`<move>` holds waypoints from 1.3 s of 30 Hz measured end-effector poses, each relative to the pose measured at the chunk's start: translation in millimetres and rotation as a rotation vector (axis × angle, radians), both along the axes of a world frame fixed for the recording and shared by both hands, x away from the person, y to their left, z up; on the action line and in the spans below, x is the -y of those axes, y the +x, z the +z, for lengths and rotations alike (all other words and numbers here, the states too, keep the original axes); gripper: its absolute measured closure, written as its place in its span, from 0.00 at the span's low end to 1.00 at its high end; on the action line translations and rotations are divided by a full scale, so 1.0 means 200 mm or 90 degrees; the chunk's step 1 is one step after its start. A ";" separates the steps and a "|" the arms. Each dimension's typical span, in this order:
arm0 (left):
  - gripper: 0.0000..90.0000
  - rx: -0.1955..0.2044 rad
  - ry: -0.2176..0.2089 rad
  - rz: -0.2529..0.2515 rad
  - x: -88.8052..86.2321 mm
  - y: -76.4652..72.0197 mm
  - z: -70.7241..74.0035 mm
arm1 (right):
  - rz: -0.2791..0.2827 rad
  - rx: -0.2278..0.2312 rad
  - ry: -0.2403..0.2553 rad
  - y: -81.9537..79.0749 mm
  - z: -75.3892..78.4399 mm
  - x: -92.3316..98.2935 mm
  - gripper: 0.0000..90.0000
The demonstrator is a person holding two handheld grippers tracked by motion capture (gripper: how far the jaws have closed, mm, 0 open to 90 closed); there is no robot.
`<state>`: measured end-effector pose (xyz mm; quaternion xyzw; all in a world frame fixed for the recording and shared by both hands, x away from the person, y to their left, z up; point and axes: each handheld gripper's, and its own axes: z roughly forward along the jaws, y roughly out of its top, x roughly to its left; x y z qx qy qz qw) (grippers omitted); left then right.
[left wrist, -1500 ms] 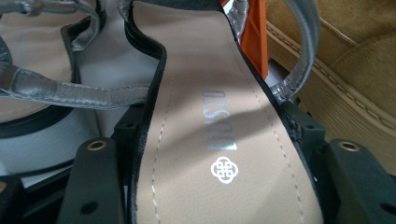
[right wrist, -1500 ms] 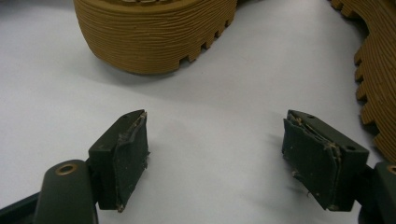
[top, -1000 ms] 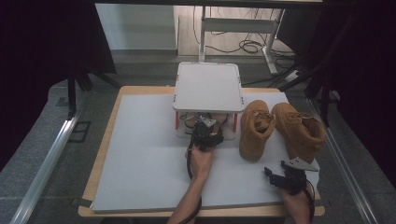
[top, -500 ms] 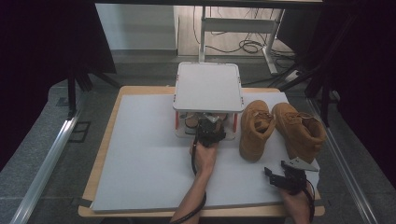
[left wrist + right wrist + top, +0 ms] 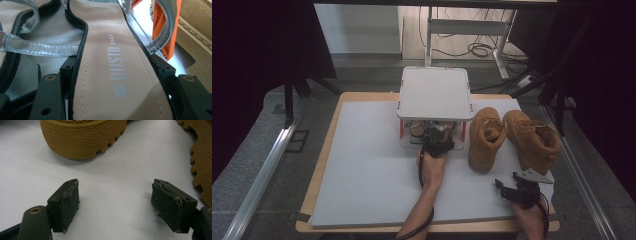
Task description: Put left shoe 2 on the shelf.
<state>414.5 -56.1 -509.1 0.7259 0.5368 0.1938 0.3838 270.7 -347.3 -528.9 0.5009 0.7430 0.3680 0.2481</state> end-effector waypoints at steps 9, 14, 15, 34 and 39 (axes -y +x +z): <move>0.32 -0.002 -0.012 -0.029 -0.04 -0.06 0.03 | 0.001 0.001 0.000 0.00 0.00 0.00 0.25; 0.32 0.009 -0.015 -0.044 -0.08 -0.11 0.05 | 0.001 0.001 0.000 0.00 0.00 0.00 0.25; 0.32 0.011 -0.015 -0.050 -0.08 -0.12 0.06 | 0.001 0.001 0.000 0.00 0.00 0.00 0.25; 0.41 0.041 -0.021 -0.087 -0.23 -0.29 0.09 | 0.001 0.001 -0.001 0.00 0.00 0.00 0.25; 0.53 0.039 -0.020 -0.105 -0.25 -0.32 0.08 | 0.001 0.001 -0.001 0.00 0.00 0.00 0.25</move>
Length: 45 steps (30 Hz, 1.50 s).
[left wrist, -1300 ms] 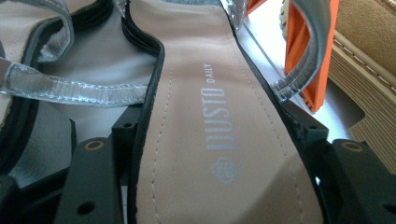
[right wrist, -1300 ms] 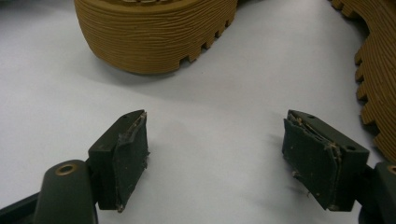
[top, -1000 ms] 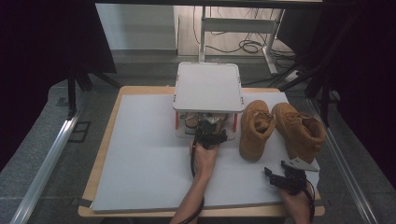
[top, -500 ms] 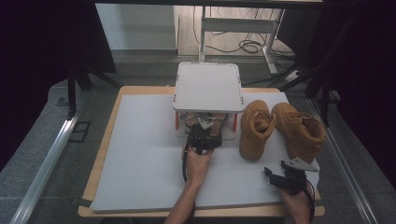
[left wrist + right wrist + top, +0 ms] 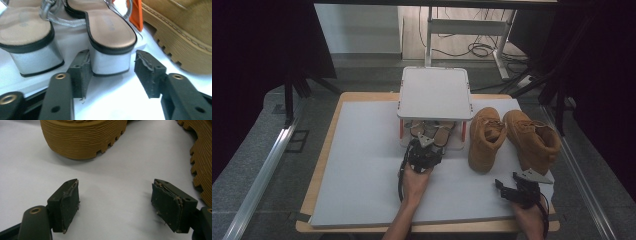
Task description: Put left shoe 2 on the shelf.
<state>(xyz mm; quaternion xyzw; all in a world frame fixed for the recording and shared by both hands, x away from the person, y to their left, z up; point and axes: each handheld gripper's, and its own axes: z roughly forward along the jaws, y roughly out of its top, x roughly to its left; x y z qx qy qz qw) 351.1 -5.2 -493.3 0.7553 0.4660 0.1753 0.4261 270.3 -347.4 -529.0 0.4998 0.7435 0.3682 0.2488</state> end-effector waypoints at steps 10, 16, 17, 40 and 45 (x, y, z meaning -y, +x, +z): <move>0.92 -0.006 0.013 -0.048 0.00 -0.02 -0.04 | 0.000 0.000 0.000 0.00 0.00 0.00 0.25; 1.00 -0.010 0.031 -0.048 0.00 0.00 -0.04 | 0.000 0.000 0.000 0.00 0.00 0.00 0.25; 1.00 -0.011 0.033 -0.048 0.00 0.01 -0.04 | 0.000 0.000 0.000 0.00 0.00 0.00 0.25; 1.00 -0.002 0.049 -0.040 0.06 0.06 -0.05 | 0.000 0.000 0.000 0.00 0.00 0.00 0.25; 1.00 -0.005 0.046 -0.037 0.05 0.10 -0.05 | 0.000 0.000 0.000 0.00 0.00 0.00 0.25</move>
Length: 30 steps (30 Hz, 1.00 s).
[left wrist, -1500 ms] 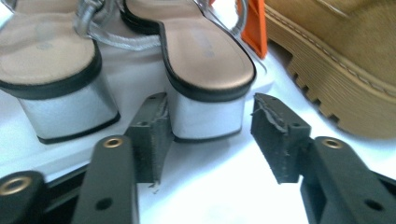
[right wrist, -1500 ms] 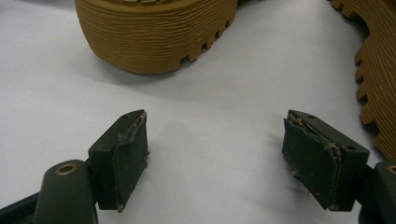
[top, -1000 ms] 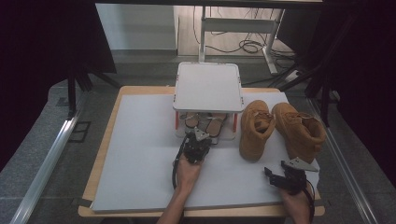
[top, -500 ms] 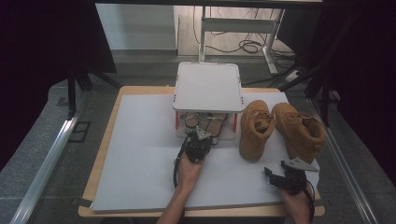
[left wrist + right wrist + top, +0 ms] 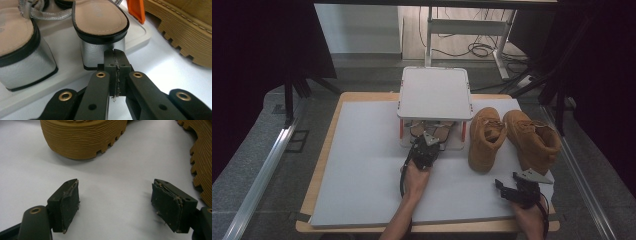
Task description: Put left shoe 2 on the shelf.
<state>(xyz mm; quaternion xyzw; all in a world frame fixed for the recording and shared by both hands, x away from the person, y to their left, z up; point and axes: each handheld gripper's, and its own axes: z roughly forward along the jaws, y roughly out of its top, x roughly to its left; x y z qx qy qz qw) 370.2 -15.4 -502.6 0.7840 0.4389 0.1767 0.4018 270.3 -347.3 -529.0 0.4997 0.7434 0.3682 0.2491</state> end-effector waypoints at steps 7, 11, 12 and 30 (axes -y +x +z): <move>1.00 -0.004 0.000 0.005 0.00 0.06 0.00 | 0.000 0.000 0.000 0.00 0.00 0.00 0.25; 1.00 -0.004 -0.004 0.004 0.02 0.08 0.00 | 0.000 0.000 0.000 0.00 0.00 0.00 0.25; 1.00 -0.004 -0.004 0.002 0.02 0.08 0.00 | 0.000 0.000 0.000 0.00 0.00 0.00 0.25; 1.00 -0.004 -0.003 -0.015 0.16 0.13 0.00 | 0.000 0.000 0.000 0.00 0.00 0.00 0.25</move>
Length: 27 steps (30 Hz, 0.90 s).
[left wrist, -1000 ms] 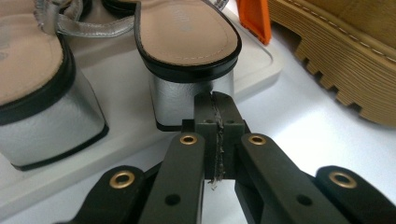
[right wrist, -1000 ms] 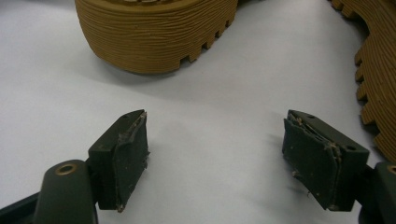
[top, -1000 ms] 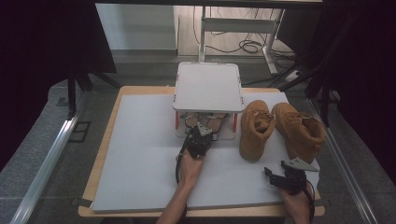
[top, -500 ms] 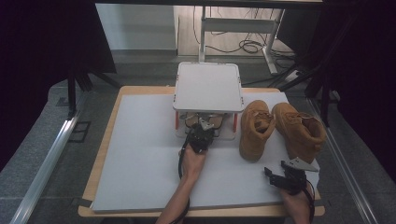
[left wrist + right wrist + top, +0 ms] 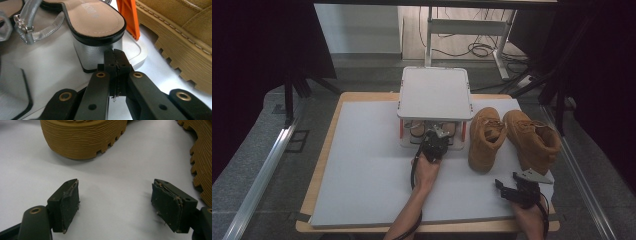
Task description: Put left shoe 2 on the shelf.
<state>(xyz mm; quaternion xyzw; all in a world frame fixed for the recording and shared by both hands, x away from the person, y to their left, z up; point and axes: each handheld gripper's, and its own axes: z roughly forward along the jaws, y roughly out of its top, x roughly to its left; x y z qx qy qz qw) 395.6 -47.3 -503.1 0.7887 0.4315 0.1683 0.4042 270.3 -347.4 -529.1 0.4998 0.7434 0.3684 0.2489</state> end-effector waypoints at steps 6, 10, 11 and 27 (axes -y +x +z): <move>1.00 0.003 0.004 0.000 -0.02 -0.01 0.00 | 0.000 0.000 0.000 0.00 0.00 0.00 0.25; 1.00 -0.002 -0.004 0.015 -0.10 -0.05 0.01 | 0.000 0.000 0.000 0.00 0.00 0.00 0.25; 1.00 -0.002 -0.004 0.019 -0.13 -0.06 0.01 | 0.000 0.000 0.000 0.00 0.00 0.00 0.25; 1.00 -0.002 0.010 0.113 -0.52 -0.10 0.01 | 0.000 0.000 0.000 0.00 0.00 0.00 0.25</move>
